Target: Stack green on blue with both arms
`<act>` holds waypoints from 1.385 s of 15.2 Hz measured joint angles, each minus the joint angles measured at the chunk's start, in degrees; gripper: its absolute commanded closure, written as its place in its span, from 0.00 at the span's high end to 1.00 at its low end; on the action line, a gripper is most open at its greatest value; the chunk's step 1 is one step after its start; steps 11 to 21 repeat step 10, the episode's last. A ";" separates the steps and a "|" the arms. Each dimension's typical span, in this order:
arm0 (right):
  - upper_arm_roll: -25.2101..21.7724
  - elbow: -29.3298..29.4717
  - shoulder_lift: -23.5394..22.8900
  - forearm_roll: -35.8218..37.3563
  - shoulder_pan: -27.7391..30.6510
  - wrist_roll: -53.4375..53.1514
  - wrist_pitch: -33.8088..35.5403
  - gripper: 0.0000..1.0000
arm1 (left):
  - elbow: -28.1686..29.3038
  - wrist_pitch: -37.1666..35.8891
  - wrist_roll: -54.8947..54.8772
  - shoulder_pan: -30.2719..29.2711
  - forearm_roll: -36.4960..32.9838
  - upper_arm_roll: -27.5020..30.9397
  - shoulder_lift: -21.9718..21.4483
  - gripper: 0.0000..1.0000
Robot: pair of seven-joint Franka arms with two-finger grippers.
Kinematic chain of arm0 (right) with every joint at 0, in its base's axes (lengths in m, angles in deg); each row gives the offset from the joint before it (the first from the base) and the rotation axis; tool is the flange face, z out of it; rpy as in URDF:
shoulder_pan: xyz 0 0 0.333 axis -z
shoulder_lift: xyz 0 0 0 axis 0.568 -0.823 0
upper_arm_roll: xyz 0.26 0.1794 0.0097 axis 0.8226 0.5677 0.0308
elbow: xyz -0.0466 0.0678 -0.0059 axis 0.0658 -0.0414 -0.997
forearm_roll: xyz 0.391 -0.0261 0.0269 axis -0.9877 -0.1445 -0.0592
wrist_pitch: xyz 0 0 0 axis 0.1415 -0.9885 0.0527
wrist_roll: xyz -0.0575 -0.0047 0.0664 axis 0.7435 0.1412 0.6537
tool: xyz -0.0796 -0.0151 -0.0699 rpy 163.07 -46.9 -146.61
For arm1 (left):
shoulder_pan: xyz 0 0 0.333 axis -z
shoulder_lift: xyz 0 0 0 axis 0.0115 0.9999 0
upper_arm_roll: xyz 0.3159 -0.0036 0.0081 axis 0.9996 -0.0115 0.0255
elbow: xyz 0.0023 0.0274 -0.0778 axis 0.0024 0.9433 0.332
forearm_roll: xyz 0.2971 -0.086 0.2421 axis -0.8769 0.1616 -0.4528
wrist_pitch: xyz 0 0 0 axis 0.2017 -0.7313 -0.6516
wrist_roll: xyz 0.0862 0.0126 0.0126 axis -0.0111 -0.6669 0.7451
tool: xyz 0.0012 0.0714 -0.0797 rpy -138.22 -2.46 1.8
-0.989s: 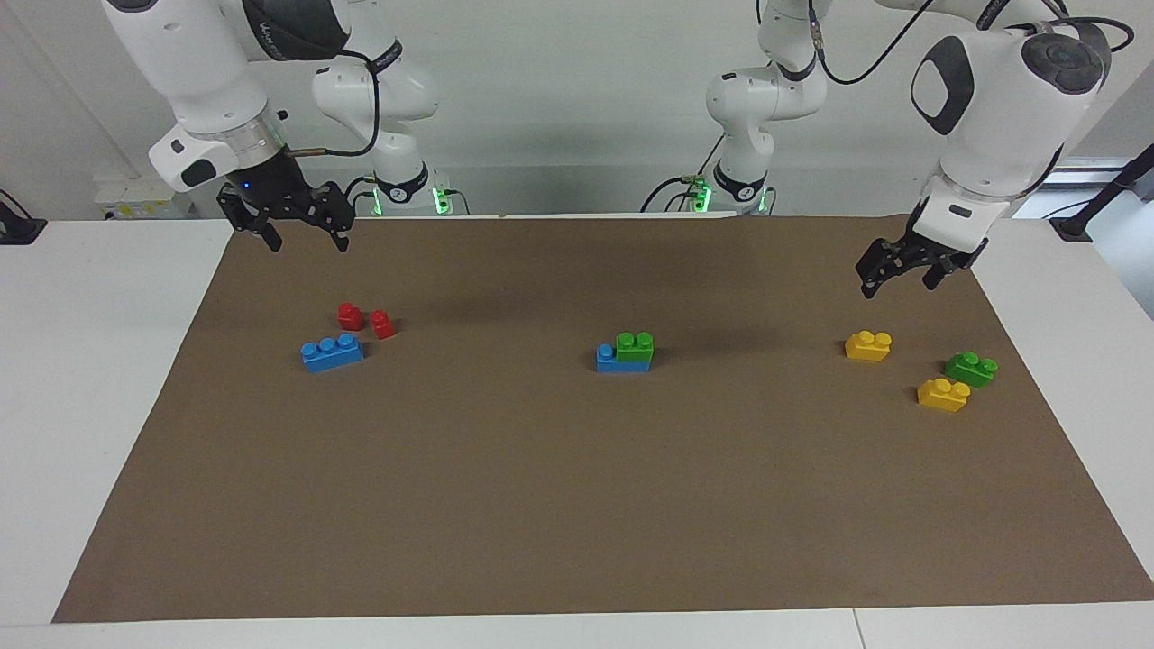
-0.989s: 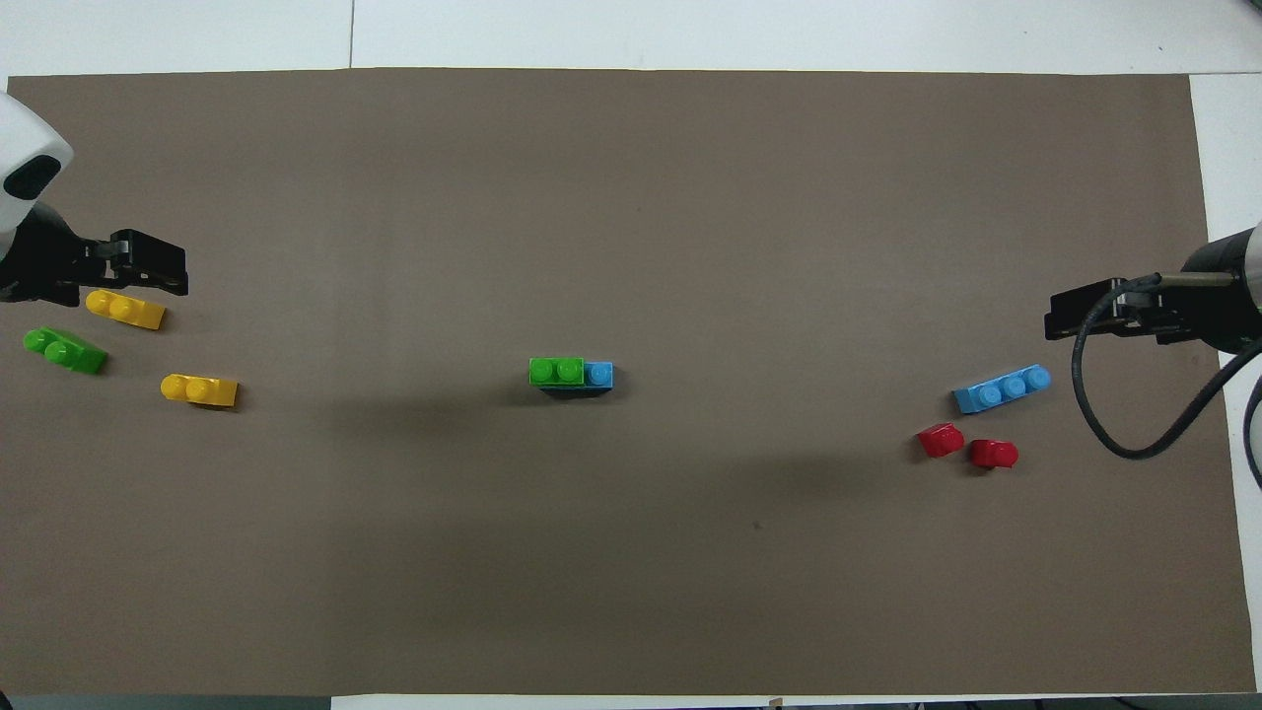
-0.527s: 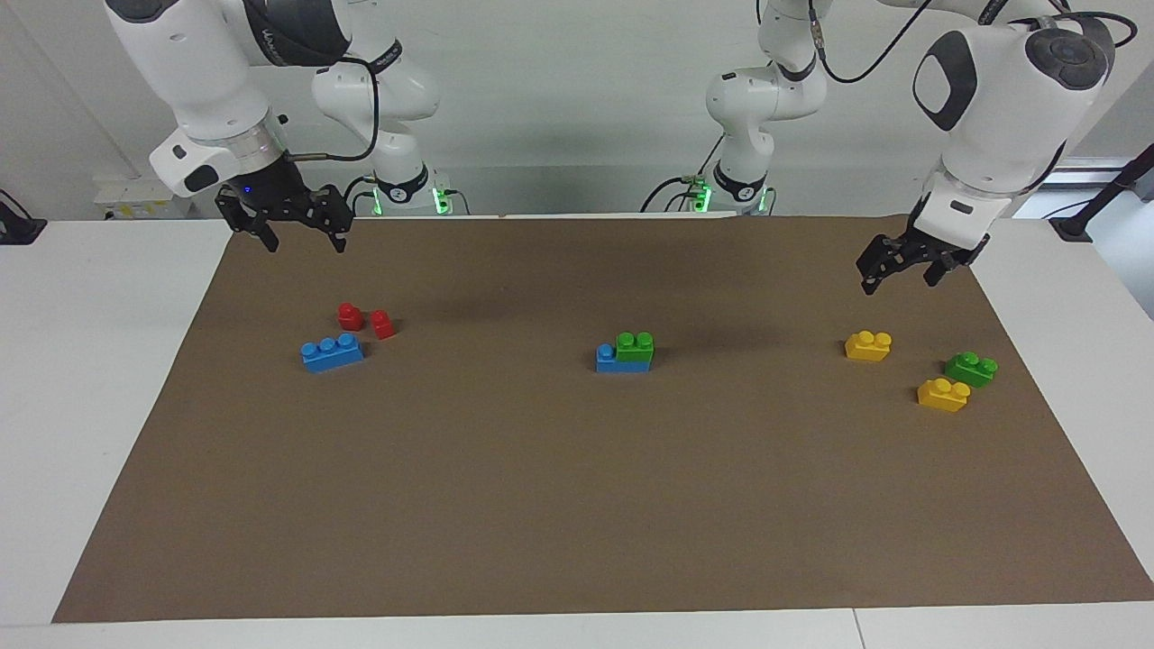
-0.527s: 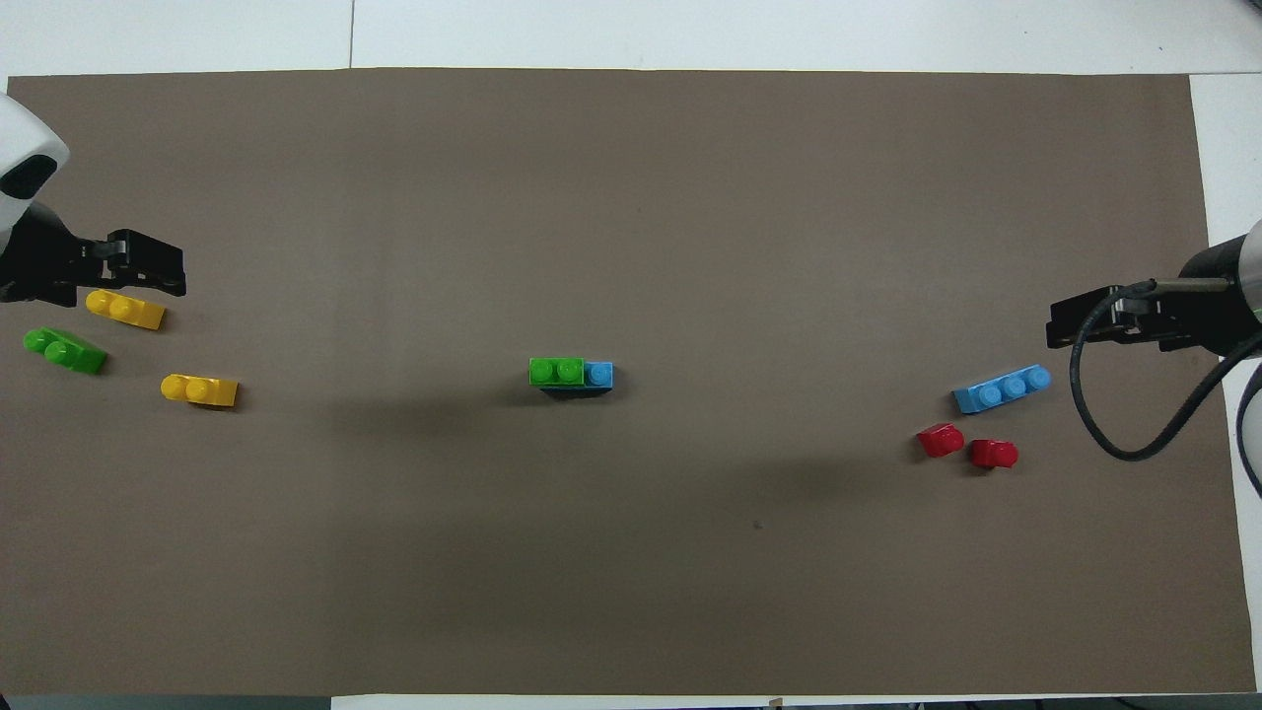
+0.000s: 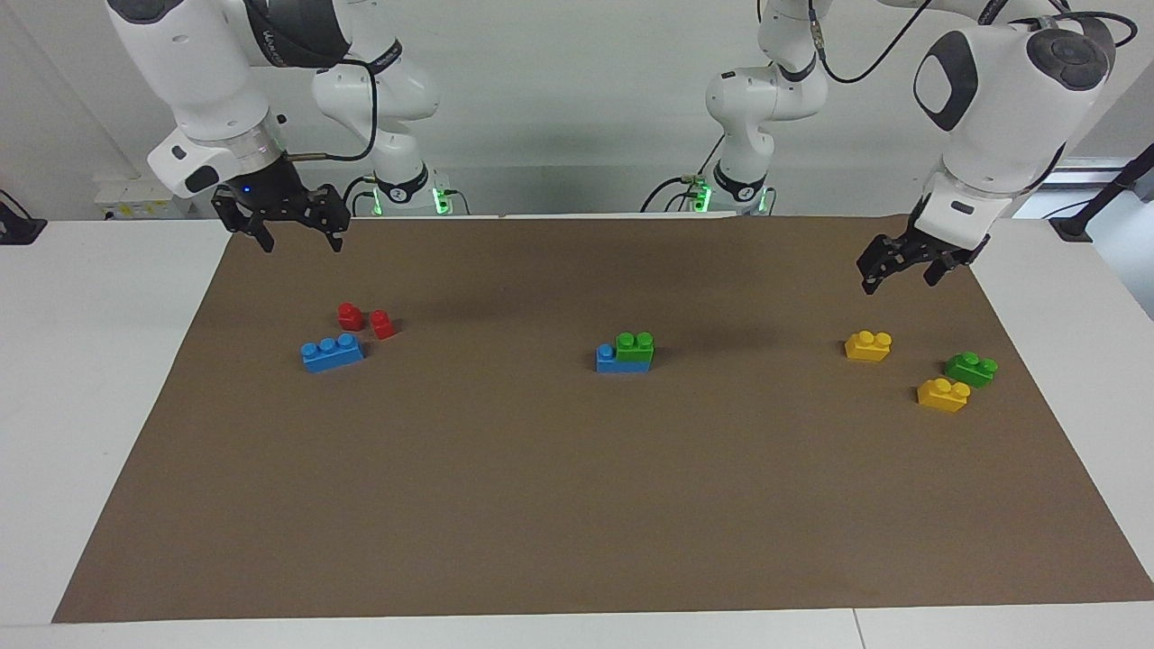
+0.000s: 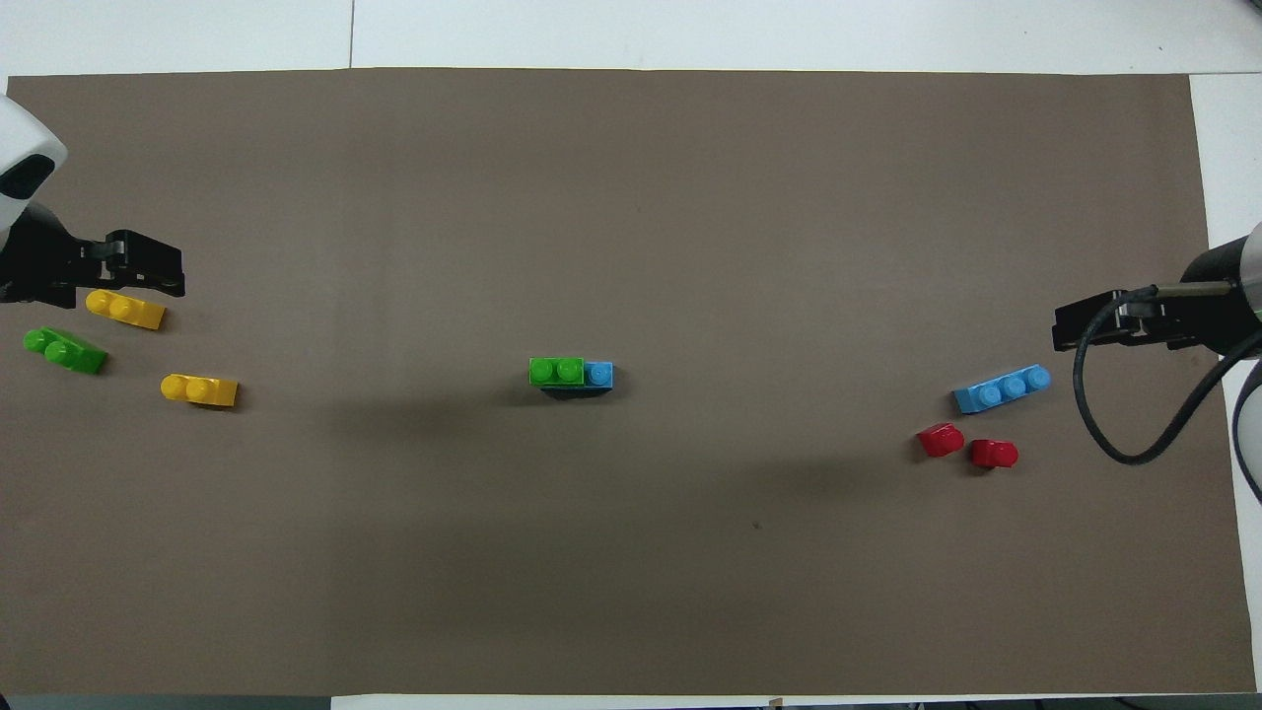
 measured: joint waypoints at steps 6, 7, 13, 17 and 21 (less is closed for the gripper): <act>0.00 0.00 0.00 0.00 0.00 0.00 0.44 1.00 | -1.64 -2.42 -0.24 1.32 2.51 1.67 0.00 1.00; 0.00 0.00 0.00 0.00 0.00 0.00 0.44 1.00 | -1.65 -2.51 -0.24 1.69 2.62 1.97 0.00 1.00; 0.00 0.00 0.00 0.00 0.00 0.00 0.45 1.00 | -1.69 -2.92 -0.24 1.97 3.07 2.74 0.00 1.00; 0.00 0.00 0.00 0.00 0.00 0.00 0.45 1.00 | -1.69 -2.92 -0.24 1.97 3.07 2.74 0.00 1.00; 0.00 0.00 0.00 0.00 0.00 0.00 0.45 1.00 | -1.69 -2.92 -0.24 1.97 3.07 2.74 0.00 1.00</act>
